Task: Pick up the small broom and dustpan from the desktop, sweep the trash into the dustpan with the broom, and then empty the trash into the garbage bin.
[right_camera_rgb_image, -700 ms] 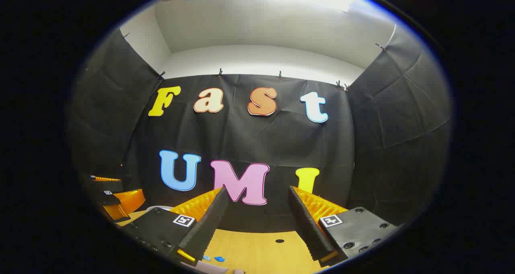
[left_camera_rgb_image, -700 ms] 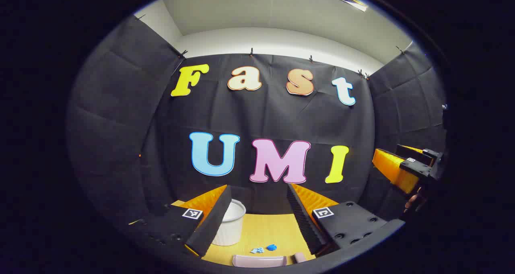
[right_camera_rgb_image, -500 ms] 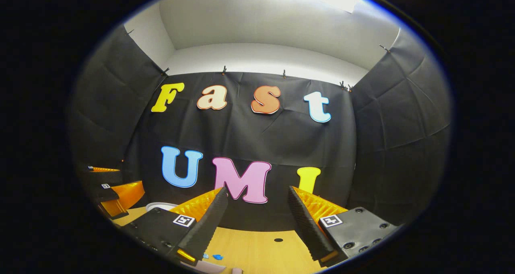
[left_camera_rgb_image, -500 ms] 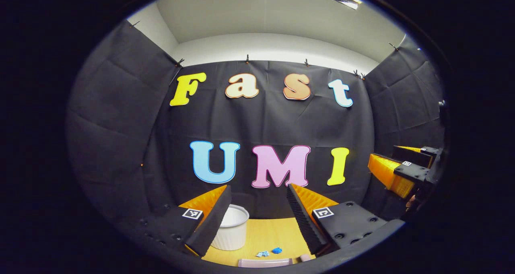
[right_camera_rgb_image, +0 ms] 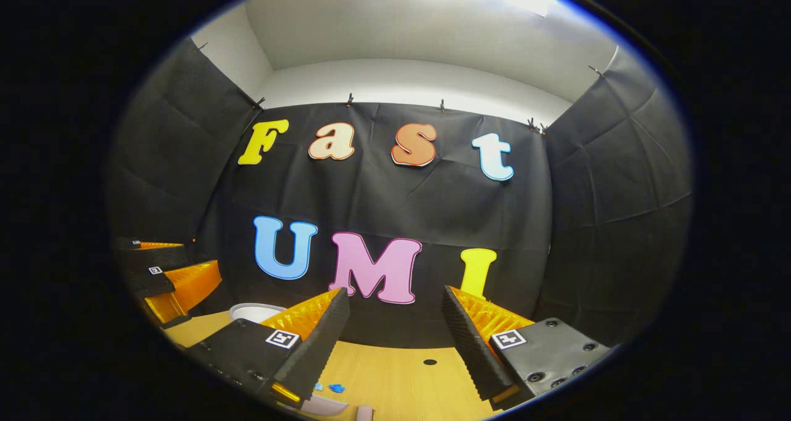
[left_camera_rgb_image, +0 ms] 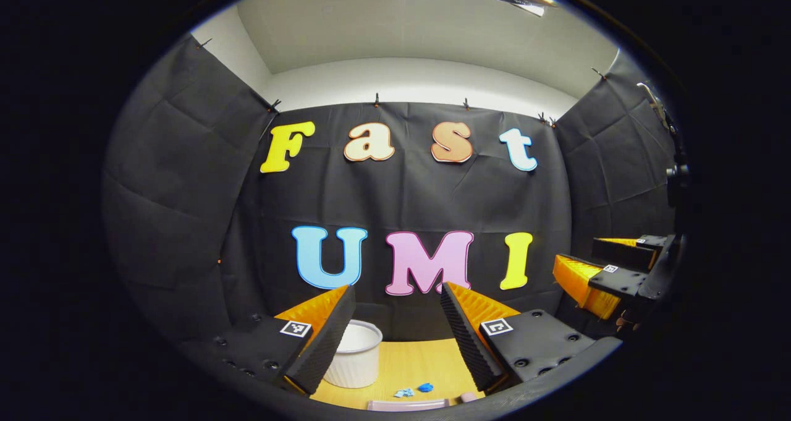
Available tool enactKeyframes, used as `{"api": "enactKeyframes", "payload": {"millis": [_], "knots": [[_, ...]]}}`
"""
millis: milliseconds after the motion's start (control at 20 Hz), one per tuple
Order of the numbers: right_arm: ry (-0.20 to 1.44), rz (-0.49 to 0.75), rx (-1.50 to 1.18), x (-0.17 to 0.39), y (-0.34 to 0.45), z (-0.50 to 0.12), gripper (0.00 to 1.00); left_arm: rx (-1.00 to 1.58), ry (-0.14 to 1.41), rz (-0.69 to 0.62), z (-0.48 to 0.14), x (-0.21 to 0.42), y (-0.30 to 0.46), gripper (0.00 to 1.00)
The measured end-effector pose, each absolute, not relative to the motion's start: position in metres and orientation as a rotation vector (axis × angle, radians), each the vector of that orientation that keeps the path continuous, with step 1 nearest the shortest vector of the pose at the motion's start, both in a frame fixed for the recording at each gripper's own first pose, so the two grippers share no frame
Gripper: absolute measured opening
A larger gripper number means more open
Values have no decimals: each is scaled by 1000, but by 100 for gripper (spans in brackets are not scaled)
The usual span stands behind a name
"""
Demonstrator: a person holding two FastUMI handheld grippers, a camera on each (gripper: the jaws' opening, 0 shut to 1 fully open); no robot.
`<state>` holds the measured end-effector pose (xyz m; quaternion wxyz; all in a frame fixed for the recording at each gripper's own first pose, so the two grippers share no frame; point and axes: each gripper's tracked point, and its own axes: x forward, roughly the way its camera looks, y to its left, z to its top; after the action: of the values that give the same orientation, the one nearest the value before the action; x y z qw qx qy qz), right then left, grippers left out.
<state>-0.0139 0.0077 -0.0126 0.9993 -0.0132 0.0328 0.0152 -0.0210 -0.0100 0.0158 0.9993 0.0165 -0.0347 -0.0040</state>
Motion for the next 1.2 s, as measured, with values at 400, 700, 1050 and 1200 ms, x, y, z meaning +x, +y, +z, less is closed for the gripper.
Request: {"api": "enactKeyframes", "payload": {"millis": [400, 700, 1050, 1200], "knots": [[82, 17, -23, -18, -1, -14, 96, 65, -77, 14, 17, -30, -6, 82], [55, 20, -39, -24, 0, -7, 97, 62, -96, 10, 21, -32, -8, 82], [59, 9, -31, -26, -2, -6, 96, 58, -78, 7, 14, -32, -10, 82], [61, 2, -41, -25, -5, -7, 97, 65, -86, 6, 18, -34, -6, 82]]}}
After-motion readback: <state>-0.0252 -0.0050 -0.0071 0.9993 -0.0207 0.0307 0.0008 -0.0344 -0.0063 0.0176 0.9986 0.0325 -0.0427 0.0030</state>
